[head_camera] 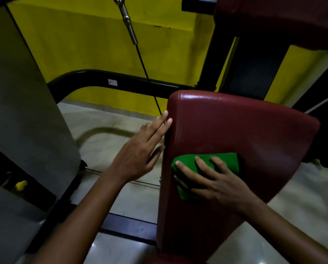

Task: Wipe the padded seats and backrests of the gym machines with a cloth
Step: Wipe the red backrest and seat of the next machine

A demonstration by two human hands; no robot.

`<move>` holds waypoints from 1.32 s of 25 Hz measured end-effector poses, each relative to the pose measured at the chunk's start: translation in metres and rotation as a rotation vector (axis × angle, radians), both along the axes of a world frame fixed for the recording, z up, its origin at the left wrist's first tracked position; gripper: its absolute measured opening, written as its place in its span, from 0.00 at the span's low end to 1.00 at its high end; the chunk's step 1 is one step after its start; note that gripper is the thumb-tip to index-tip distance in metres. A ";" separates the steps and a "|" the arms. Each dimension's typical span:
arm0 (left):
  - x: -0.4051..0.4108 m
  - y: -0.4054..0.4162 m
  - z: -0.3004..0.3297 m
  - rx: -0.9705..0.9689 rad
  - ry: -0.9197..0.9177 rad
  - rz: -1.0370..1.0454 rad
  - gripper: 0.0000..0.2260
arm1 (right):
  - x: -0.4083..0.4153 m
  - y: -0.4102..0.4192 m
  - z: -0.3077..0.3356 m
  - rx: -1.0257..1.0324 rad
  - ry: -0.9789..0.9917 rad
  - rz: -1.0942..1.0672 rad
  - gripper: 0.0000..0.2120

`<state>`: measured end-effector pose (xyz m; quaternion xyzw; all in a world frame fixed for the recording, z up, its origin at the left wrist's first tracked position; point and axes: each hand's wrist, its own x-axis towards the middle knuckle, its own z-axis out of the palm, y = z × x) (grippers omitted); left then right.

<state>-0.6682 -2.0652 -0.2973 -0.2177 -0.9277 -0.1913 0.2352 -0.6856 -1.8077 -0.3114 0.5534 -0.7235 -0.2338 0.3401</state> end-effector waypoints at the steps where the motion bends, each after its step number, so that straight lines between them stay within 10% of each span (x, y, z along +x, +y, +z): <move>1: -0.007 0.000 0.008 -0.002 0.030 -0.025 0.27 | -0.003 -0.005 0.008 -0.044 0.002 -0.010 0.25; 7: -0.061 0.011 0.060 -0.206 0.112 -0.105 0.24 | 0.005 -0.028 0.001 -0.432 -0.032 -0.184 0.26; 15: -0.066 0.028 0.049 -0.384 0.252 -0.109 0.26 | 0.025 0.000 -0.058 -0.098 -0.009 -0.031 0.23; 22: -0.062 0.034 0.044 -0.347 0.267 -0.042 0.28 | -0.013 0.027 0.025 -0.674 -0.027 -0.350 0.28; 33: -0.058 0.042 0.045 -0.314 0.250 -0.032 0.28 | 0.001 0.075 -0.029 -0.039 0.090 0.087 0.21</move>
